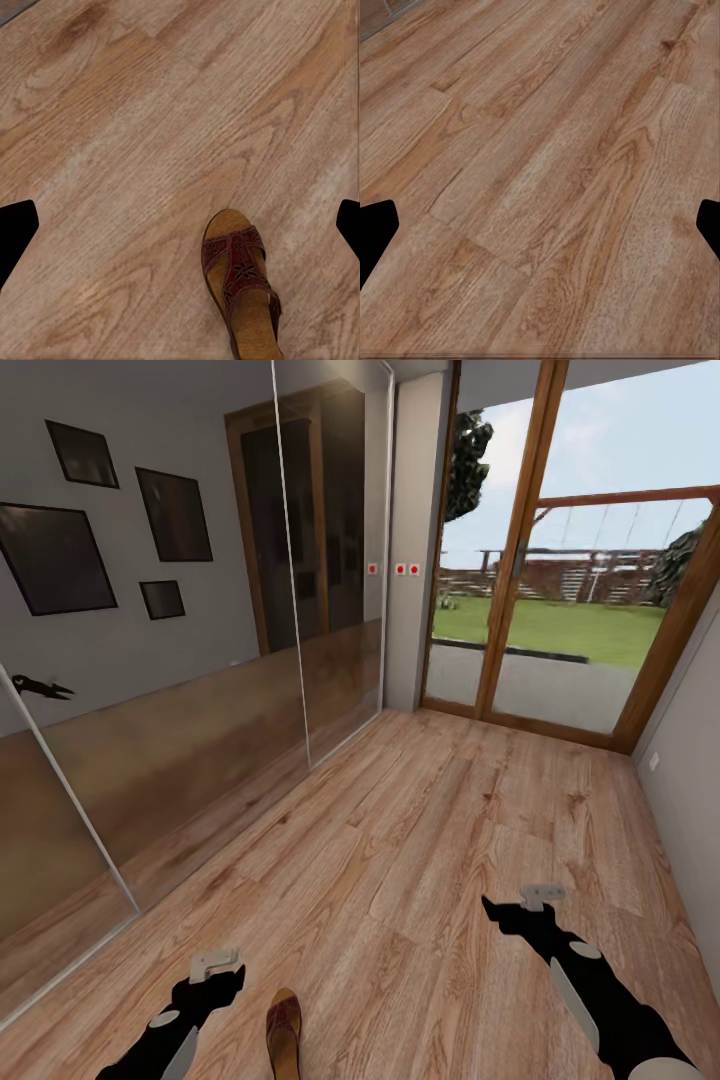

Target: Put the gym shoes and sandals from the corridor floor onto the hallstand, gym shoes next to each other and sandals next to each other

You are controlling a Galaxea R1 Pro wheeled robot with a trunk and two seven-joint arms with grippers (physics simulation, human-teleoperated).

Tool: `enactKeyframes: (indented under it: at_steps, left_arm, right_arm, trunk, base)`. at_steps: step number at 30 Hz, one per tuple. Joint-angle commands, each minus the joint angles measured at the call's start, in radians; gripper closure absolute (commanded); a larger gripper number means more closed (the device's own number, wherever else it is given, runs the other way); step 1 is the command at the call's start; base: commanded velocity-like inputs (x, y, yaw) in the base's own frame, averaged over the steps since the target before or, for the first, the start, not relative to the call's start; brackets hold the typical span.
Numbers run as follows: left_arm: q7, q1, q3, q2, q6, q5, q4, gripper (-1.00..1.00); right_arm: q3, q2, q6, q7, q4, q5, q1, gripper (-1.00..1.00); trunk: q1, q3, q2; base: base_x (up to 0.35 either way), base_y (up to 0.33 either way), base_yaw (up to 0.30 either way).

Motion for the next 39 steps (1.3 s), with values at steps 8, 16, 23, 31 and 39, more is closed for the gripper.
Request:
enactKeyframes:
  at_steps: [8,16,23,31,39]
  left_arm:
    - [0.006,-0.021,-0.022,-0.007,0.058,-0.042,-0.092,-1.00]
    - [0.029,-0.017,-0.027,-0.053,0.081,-0.052,-0.117,-1.00]
    - [0.153,-0.017,-0.032,-0.089,0.082,-0.052,-0.113,-1.00]
    - [0.170,-0.018,-0.067,-0.091,0.081,-0.049,-0.113,-1.00]
    - [0.168,-0.018,-0.070,-0.089,0.080,-0.047,-0.116,-1.00]
  right_arm:
    - [0.000,-0.001,0.006,0.002,0.006,-0.012,0.000,-1.00]
    - [-0.004,-0.002,0.006,0.001,0.005,-0.014,0.000,-1.00]
    - [-0.005,-0.002,0.006,-0.002,0.002,-0.014,0.000,-1.00]
    - [-0.002,-0.002,0.006,-0.002,0.001,-0.014,0.000,-1.00]
    - [-0.001,-0.002,0.006,-0.002,0.002,-0.013,0.000,-1.00]
  trunk:
    - [0.000,-0.002,0.000]
    - [0.000,-0.005,0.000]
    - [0.000,-0.005,0.000]
    - [0.000,-0.005,0.000]
    - [0.000,-0.005,0.000]
  base:
    - [0.000,0.000,0.123]
    - [-0.033,-0.111,0.222]
    - [-0.120,-0.233,0.046]
    - [-0.138,-0.160,0.002]
    - [-0.017,-0.016,0.000]
